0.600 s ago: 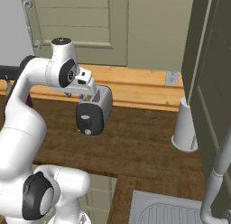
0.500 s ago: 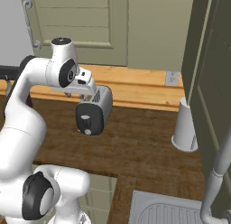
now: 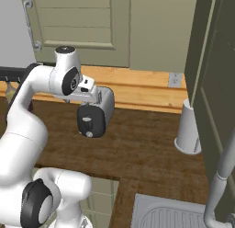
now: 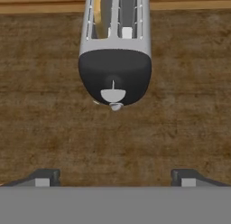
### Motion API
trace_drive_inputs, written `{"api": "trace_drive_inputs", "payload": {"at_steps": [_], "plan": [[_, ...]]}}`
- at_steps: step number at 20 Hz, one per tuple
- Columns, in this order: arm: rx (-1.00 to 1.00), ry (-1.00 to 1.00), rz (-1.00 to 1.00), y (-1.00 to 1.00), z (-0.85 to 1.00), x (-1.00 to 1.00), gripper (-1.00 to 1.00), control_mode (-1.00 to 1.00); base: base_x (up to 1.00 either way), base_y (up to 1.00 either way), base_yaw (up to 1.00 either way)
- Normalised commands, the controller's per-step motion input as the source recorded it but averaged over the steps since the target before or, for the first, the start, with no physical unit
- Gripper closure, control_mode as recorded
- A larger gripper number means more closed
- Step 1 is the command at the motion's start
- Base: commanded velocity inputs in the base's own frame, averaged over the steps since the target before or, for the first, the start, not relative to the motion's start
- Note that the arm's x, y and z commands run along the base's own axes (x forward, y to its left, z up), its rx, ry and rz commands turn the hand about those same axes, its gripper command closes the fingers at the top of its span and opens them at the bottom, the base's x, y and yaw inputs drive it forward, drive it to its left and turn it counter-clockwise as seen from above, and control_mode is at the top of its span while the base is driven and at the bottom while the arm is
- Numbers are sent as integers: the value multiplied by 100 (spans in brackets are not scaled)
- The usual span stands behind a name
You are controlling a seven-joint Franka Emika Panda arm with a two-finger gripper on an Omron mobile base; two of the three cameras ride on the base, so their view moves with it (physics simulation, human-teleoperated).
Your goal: Start the toaster. Once the lever pops up, take the bread to the plate on the dining counter.
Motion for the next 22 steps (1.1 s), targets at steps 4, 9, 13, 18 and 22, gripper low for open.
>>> {"api": "trace_drive_inputs", "payload": {"at_steps": [4, 9, 13, 18, 22], "plan": [[0, 0, 0, 0, -25, 12, -100, -100, 0, 0, 0], [0, 0, 0, 0, -35, 21, 100, -100, 0, 0, 0], [0, 0, 0, 0, -28, 27, 100, -100, 0, 0, 0], [0, 0, 0, 0, -27, 24, 100, -100, 0, 0, 0], [0, 0, 0, 2, -22, 27, 100, -100, 0, 0, 0]]}}
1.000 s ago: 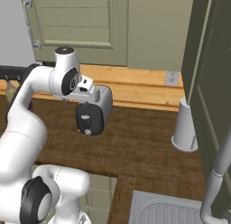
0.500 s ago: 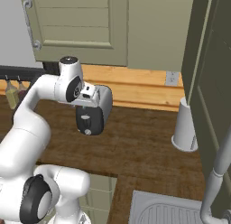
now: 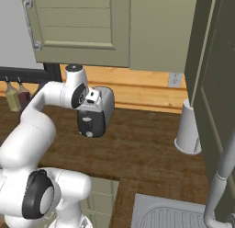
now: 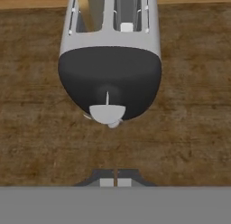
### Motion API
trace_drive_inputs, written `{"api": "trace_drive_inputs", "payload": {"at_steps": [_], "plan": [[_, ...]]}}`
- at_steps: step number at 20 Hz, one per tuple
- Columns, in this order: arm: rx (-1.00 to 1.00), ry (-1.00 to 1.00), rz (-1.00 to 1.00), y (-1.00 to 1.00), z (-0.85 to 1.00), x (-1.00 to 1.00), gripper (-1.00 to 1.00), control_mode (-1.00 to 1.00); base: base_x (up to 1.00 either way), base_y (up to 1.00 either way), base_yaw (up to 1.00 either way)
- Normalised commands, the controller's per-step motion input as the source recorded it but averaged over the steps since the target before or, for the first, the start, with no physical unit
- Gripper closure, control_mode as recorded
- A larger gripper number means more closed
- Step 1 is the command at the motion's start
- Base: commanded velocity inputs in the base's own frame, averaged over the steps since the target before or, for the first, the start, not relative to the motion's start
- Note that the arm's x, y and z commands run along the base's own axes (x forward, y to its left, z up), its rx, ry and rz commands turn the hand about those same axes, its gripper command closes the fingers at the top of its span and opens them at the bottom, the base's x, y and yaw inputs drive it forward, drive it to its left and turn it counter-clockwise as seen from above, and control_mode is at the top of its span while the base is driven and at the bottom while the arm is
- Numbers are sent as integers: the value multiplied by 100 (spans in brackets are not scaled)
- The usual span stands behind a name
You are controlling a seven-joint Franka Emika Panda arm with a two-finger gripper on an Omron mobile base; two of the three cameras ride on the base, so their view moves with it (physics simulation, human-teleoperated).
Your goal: Start the toaster. Once the lever pops up, take the bread to the plate on the dining counter.
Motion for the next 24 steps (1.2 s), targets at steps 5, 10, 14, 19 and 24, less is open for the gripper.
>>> {"api": "trace_drive_inputs", "payload": {"at_steps": [5, 10, 14, 19, 24], "plan": [[0, 0, 0, 7, -17, 26, 100, -100, 0, 0, 0], [0, 0, 0, 21, -21, 30, 100, -100, 0, 0, 0], [0, 0, 0, 4, -19, 29, 100, -100, 0, 0, 0], [0, 0, 0, 0, -16, 24, 100, -100, 0, 0, 0], [0, 0, 0, 0, -19, 6, 100, -100, 0, 0, 0]]}}
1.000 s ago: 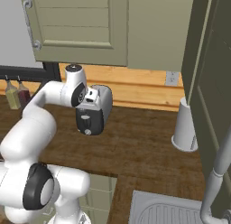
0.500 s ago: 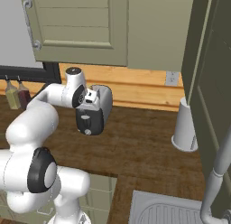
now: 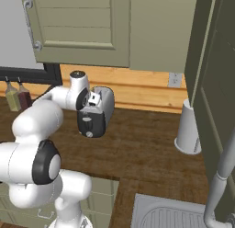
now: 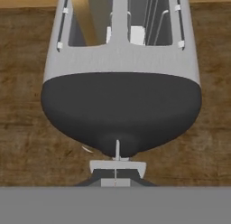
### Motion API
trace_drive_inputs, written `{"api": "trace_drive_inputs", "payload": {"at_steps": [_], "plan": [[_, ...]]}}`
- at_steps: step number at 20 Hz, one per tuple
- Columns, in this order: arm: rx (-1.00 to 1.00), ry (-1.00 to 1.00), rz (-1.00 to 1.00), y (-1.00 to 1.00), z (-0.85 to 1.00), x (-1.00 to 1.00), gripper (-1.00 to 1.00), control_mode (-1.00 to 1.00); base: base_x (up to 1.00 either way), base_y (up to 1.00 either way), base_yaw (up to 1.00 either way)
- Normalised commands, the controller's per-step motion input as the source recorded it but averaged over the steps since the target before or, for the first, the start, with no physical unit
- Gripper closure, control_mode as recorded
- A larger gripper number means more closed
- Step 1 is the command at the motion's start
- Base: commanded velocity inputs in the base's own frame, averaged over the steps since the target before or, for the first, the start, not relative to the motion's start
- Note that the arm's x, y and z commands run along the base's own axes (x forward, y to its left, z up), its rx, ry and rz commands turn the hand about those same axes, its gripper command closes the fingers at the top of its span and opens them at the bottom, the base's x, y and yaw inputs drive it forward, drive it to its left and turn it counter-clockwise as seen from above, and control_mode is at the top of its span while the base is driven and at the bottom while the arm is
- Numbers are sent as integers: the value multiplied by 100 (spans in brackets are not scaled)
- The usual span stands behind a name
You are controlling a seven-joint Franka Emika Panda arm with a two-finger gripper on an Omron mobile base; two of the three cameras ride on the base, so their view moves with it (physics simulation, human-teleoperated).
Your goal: Start the toaster. Once the lever pops up, take the bread to the plate on the dining counter.
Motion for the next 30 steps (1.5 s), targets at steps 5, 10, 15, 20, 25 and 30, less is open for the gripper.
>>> {"api": "trace_drive_inputs", "payload": {"at_steps": [5, 10, 15, 20, 25, 30], "plan": [[0, 0, 0, 0, -19, 0, 100, -100, 0, 0, 0], [0, 0, 0, 0, -22, 0, 100, -100, 0, 0, 0], [0, 0, 0, 0, -35, 1, 100, -100, 0, 0, 0], [0, 0, 0, 0, -49, 11, 100, -100, 0, 0, 0], [-2, 0, 0, 0, -74, 0, 100, -100, 0, 0, 0], [-5, -2, 0, 1, -86, 0, 100, -100, 0, 0, 0]]}}
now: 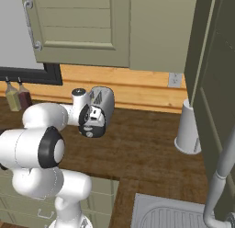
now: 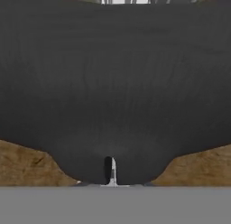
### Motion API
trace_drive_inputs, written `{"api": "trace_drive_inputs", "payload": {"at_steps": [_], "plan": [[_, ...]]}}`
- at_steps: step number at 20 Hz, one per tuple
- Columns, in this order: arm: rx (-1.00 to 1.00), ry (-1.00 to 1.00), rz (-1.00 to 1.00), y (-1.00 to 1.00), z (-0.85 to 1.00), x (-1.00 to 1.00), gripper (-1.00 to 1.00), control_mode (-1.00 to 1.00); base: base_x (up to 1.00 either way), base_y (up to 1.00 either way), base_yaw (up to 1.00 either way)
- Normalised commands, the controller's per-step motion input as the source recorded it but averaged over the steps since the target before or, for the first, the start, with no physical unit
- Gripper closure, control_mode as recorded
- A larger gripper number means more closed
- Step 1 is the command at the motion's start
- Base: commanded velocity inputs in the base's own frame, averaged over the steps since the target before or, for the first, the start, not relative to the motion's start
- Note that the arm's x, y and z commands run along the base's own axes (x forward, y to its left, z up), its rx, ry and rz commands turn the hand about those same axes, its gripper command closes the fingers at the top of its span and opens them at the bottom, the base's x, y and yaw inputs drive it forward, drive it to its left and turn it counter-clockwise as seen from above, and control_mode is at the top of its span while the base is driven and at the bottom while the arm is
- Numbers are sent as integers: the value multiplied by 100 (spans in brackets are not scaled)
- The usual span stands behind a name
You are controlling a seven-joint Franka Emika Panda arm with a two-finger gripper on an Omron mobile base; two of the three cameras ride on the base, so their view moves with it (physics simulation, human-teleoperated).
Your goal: Start the toaster. Once the lever pops up, take the bread to the plate on the dining counter.
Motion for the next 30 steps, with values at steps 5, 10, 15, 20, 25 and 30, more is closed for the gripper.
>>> {"api": "trace_drive_inputs", "payload": {"at_steps": [5, 10, 15, 20, 25, 30], "plan": [[0, -11, 3, 0, 14, 0, 100, -100, 0, 0, 0], [0, -15, 5, 0, 77, -1, 100, -100, 0, 0, 0], [0, -18, 2, 0, 84, -1, 100, -100, 0, 0, 0], [0, -18, 0, 0, 75, 0, 100, -100, 0, 0, 0], [-1, -6, 0, 10, 41, 0, 100, -100, 0, 0, 0], [-4, 0, 0, 29, 9, 6, 100, -100, 0, 0, 0]]}}
